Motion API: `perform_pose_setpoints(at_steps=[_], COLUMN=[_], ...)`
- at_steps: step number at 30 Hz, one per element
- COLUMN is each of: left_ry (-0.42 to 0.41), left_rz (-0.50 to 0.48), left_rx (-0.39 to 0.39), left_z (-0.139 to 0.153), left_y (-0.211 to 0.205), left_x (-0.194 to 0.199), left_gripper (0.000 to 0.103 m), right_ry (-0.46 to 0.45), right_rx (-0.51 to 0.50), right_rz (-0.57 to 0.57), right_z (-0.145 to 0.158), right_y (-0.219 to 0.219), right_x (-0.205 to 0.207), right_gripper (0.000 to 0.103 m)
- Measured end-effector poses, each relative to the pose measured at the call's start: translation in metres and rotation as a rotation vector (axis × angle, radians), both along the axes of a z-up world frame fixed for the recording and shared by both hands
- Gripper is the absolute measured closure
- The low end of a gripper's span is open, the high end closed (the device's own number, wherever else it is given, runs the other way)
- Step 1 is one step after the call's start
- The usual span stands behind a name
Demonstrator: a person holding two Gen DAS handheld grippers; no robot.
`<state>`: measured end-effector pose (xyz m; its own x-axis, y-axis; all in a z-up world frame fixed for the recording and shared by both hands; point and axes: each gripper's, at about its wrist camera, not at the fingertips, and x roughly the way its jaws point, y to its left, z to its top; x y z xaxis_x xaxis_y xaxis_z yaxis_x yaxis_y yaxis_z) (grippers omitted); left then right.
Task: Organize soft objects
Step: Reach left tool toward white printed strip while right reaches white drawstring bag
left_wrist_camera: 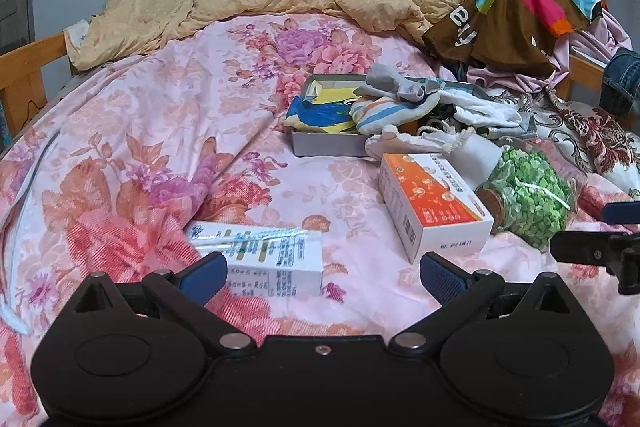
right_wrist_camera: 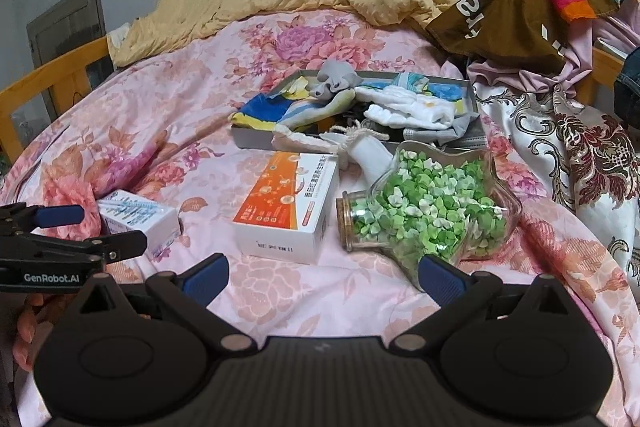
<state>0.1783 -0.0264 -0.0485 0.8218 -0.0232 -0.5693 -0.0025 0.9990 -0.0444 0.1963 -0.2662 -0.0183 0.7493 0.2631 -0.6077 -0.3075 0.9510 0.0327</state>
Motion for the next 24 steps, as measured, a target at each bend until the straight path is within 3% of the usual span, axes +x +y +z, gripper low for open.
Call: perform_pose_setpoints(at_steps=[24], left_ry=[-0.022], left_rz=[-0.054], left_rx=[-0.042], left_z=[0.002], left_y=[-0.019], left_x=[0.097], left_gripper=[0.001], right_ry=[-0.155], right_rx=[-0.041], right_rz=[-0.090], right_z=[-0.012], right_y=[0.003], right_x=[0.043], right_gripper=[0.000])
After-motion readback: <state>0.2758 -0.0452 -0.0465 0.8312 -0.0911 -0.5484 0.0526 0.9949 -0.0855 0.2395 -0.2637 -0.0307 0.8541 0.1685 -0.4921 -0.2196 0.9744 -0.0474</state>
